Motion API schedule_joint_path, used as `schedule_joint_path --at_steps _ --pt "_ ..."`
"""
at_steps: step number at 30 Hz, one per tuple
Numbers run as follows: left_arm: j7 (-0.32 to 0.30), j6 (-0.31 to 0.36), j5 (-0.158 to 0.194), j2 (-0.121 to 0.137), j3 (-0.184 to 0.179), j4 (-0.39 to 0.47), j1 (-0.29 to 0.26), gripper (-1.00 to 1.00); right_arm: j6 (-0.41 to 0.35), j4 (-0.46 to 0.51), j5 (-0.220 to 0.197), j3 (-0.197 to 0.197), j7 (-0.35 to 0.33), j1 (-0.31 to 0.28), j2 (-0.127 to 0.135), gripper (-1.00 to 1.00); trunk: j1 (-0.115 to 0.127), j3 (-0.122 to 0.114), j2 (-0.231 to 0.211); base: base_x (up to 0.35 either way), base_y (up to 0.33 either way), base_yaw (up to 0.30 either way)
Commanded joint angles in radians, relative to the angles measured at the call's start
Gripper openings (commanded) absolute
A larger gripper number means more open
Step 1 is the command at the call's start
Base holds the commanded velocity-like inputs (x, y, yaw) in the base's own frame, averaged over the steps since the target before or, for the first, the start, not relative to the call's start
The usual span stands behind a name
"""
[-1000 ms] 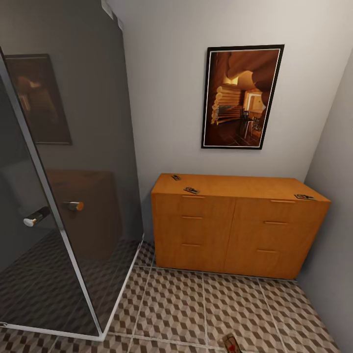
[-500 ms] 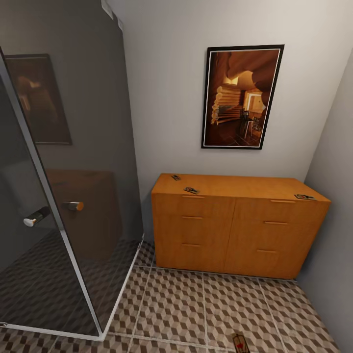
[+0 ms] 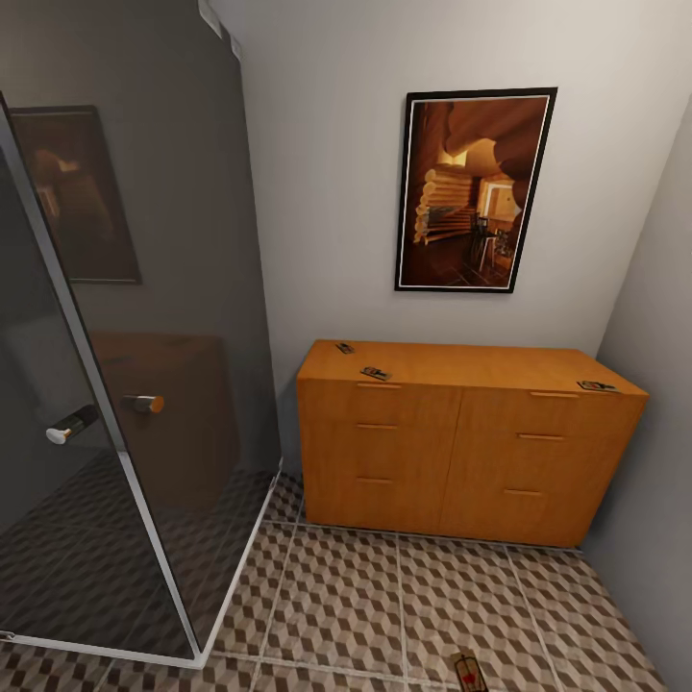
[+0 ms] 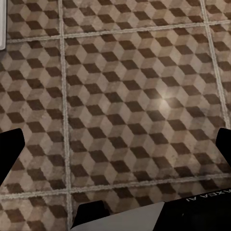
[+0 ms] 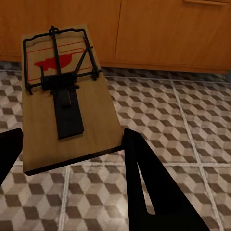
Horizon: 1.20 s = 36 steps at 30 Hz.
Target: Take the four mousetraps from the cabinet in the bathroom and place them on the bathroom floor. Make sure all four end up on the same floor surface, and ensure that at least two of them are either under or directly next to the same bathroom sink.
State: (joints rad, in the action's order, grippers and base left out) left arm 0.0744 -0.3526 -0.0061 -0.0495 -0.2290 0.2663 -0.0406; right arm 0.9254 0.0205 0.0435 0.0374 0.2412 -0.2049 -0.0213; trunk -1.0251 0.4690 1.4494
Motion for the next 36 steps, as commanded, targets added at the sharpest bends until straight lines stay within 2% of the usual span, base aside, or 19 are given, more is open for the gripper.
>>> schedule_joint_path --at_steps 1,12,18,21,24,28,36 --pt "0.008 -0.003 -0.001 0.000 -0.007 -0.001 -0.001 1.00 0.001 -0.001 0.003 0.004 0.011 -0.001 0.000 -1.00 0.000 0.001 0.001 0.000 0.000 0.000" --pt "0.015 -0.001 -0.001 -0.005 -0.003 0.014 -0.001 1.00 0.000 -0.002 0.003 0.004 0.010 -0.001 0.000 -1.00 0.000 0.001 0.001 0.000 0.000 0.000" --pt "0.019 0.030 0.000 -0.021 -0.001 0.085 -0.001 1.00 0.000 -0.002 0.003 0.004 0.010 -0.001 0.002 -1.00 0.000 0.001 0.001 0.000 0.000 0.000" --pt "0.020 0.088 -0.001 -0.035 -0.001 0.140 -0.001 1.00 0.000 -0.002 0.003 0.004 0.011 -0.001 0.002 -1.00 0.000 0.001 0.001 0.000 0.000 0.000" --pt "0.024 0.206 -0.001 -0.046 -0.001 0.244 -0.001 1.00 0.000 -0.002 0.003 0.004 0.011 -0.001 0.003 -1.00 0.000 0.001 0.001 0.000 0.000 0.000" --pt "0.026 0.347 -0.001 -0.051 -0.001 0.390 -0.001 1.00 0.000 -0.002 0.003 0.004 0.011 -0.001 0.003 -1.00 0.000 0.001 0.001 0.000 0.000 0.000" --pt "0.026 0.551 -0.002 -0.053 -0.001 0.637 -0.001 1.00 -0.002 -0.002 0.003 0.004 0.010 -0.001 0.004 -1.00 0.000 0.001 0.001 0.000 0.000 0.000"
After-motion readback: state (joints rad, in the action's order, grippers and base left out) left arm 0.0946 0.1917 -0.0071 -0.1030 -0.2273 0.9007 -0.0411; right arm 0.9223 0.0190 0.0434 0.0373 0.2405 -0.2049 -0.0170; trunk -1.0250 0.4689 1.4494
